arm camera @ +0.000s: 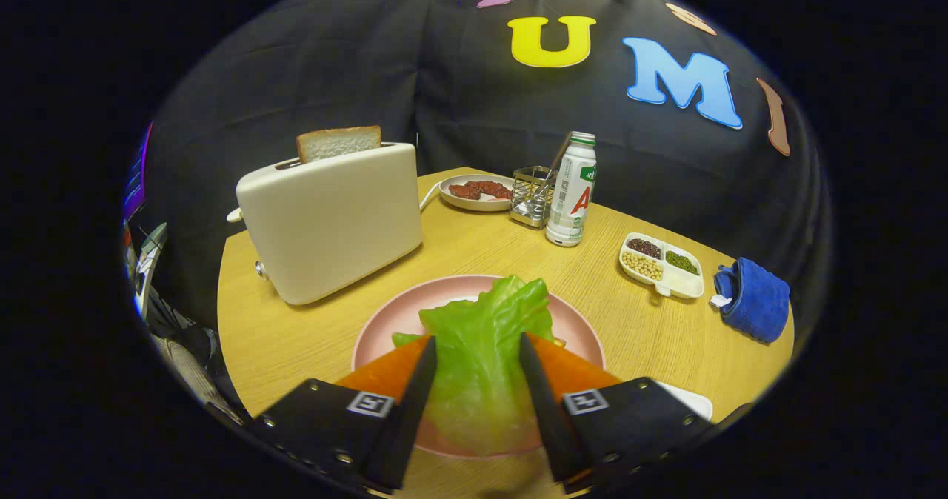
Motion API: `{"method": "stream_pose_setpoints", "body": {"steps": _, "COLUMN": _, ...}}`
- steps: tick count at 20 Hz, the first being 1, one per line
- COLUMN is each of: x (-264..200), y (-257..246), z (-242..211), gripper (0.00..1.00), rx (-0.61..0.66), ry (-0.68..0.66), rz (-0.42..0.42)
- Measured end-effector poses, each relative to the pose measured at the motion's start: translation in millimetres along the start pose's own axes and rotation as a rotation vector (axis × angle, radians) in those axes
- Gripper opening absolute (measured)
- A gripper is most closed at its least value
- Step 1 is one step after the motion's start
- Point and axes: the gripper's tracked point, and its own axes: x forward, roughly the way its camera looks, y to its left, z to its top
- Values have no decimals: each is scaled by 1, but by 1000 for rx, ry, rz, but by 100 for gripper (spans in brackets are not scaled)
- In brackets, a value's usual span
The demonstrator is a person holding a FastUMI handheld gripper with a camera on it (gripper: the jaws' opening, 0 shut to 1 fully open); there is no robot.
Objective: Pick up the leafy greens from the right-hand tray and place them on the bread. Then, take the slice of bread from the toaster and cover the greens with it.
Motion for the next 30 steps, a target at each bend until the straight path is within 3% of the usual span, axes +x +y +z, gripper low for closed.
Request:
{"method": "stream_pose_setpoints", "body": {"steps": 1, "x": -1, "y": -1, "z": 2, "gripper": 92, "rx": -27, "ry": -11, "rz": -14}}
{"method": "stream_pose_setpoints", "body": {"steps": 9, "x": -12, "y": 20, "z": 48, "gripper": 87, "rx": -40, "ry": -134, "rz": -52}}
{"method": "stream_pose_setpoints", "body": {"steps": 15, "x": -23, "y": 59, "z": 109, "gripper": 87, "rx": 2, "ry": -268, "rz": -24}}
{"method": "stream_pose_setpoints", "body": {"steps": 26, "x": -15, "y": 166, "z": 193, "gripper": 87, "rx": -6, "ry": -397, "rz": 124}}
{"method": "stream_pose_setpoints", "body": {"steps": 30, "x": 9, "y": 182, "z": 205, "gripper": 87, "rx": -8, "ry": -410, "rz": 94}}
